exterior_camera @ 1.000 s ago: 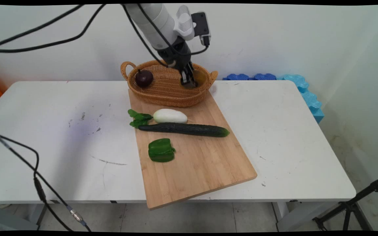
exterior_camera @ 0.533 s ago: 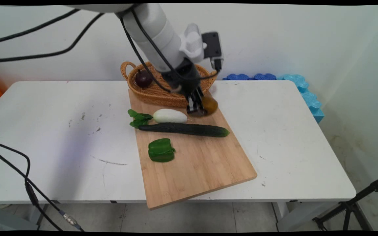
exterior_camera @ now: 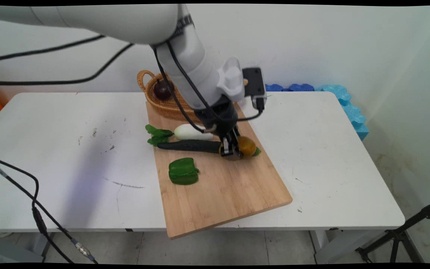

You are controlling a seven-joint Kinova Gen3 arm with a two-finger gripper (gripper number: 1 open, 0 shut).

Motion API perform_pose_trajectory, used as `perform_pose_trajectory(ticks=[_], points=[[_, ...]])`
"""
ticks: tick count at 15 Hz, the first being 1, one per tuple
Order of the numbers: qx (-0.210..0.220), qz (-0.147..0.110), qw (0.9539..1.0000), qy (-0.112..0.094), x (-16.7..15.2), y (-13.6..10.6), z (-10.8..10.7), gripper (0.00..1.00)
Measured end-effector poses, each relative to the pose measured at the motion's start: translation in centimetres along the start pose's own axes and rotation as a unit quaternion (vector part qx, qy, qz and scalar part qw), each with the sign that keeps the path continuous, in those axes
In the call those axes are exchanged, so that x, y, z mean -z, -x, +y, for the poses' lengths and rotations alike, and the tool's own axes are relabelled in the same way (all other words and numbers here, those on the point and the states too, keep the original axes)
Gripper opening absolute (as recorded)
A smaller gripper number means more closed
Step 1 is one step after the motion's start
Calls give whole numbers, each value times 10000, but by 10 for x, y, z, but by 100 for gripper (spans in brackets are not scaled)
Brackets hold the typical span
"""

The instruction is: Place the picked object on the cutting board

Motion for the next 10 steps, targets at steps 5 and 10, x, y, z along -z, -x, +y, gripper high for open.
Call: perform_pose_trajectory(ticks=[5,10], points=[[82,-184,9996,203,-35,2,7,0],[218,-320,9989,276,-69,2,5,0]])
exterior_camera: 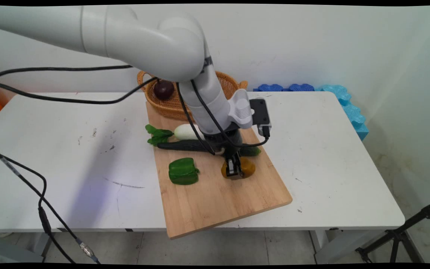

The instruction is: Place the picked object on the cutting board

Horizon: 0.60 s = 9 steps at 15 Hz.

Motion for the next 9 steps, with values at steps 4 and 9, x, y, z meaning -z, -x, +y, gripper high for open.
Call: perform_pose_trajectory(ticks=[4,9], points=[[93,-54,9999,32,-15,-1,-4,0],[192,-85,9998,56,-28,-1,-9,0]])
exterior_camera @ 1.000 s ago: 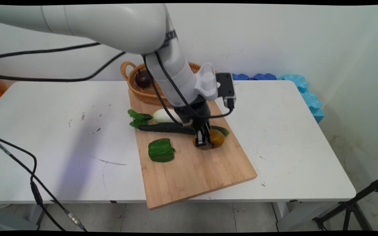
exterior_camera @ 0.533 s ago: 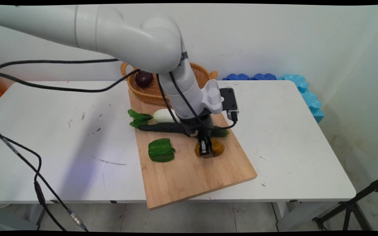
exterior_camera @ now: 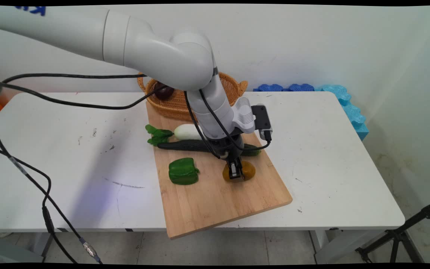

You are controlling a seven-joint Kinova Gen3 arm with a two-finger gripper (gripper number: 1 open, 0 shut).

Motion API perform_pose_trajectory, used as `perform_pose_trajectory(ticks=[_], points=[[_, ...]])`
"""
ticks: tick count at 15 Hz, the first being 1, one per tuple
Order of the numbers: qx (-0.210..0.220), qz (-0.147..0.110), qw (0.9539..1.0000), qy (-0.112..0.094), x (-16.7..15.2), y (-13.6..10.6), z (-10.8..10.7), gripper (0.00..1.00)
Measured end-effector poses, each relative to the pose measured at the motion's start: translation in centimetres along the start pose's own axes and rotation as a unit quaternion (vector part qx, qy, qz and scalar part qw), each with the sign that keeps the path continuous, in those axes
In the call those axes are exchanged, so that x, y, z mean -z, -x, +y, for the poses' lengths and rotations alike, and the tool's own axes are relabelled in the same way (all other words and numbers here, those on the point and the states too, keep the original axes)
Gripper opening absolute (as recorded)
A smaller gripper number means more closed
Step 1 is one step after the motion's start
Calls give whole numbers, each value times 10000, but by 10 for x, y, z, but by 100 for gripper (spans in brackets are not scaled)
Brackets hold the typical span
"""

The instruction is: Place the picked object on the cutting board

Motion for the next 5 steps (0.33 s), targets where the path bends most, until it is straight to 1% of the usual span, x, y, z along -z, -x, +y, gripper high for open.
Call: perform_pose_trajectory(ticks=[1,2,5], points=[[25,-1,10000,2,-2,0,-1,0],[46,5,10000,0,-3,0,-2,100],[102,49,9999,-32,-2,1,-5,100]])
